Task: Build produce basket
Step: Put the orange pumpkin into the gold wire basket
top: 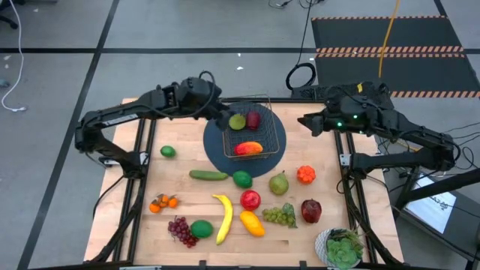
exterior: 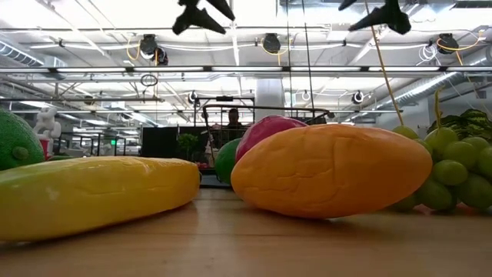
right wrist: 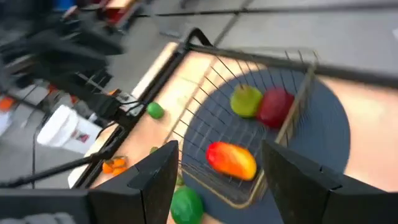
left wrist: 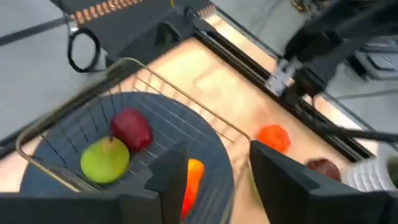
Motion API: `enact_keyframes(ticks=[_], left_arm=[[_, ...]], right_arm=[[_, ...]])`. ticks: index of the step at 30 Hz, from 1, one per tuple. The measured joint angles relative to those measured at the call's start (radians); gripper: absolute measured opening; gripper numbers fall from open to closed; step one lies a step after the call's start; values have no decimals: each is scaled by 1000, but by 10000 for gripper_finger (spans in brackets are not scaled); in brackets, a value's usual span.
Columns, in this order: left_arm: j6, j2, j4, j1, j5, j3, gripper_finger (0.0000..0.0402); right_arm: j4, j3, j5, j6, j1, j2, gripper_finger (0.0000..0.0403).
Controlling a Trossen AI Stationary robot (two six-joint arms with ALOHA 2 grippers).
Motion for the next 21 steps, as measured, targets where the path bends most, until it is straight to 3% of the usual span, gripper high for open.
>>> enact_keyframes(ticks=[7, 12, 21], left_arm=[[32, -17, -120, -75, 7, 0, 132], [58, -9, -113, -124, 16, -8, 123], [57, -7, -116, -195, 17, -19, 122]], right_arm=[[-152, 0, -1, 202, 42, 52, 222], [-281, 0, -55, 304, 77, 100, 229], [-441, 0, -187, 363, 155, 219, 319]])
